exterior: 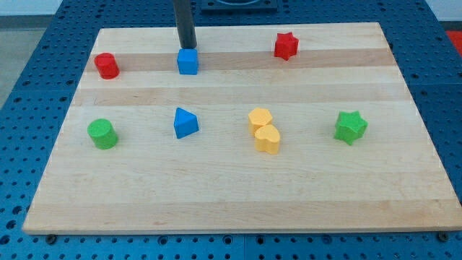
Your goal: Push blue cube into blue triangle
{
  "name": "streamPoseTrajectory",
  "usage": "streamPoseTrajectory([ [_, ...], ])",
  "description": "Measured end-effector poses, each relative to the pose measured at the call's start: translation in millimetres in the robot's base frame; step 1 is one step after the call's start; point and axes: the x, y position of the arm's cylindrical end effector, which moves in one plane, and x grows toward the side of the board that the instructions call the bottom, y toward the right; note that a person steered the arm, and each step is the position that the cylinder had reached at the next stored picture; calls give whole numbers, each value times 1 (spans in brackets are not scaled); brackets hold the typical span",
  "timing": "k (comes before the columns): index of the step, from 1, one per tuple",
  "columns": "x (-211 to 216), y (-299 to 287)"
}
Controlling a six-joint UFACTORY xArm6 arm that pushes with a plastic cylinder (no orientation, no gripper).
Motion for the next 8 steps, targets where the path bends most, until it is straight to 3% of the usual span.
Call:
streamPoseTrajectory([
  [4,116,-3],
  [5,118,-3],
  [6,68,-2],
  [8,81,39],
])
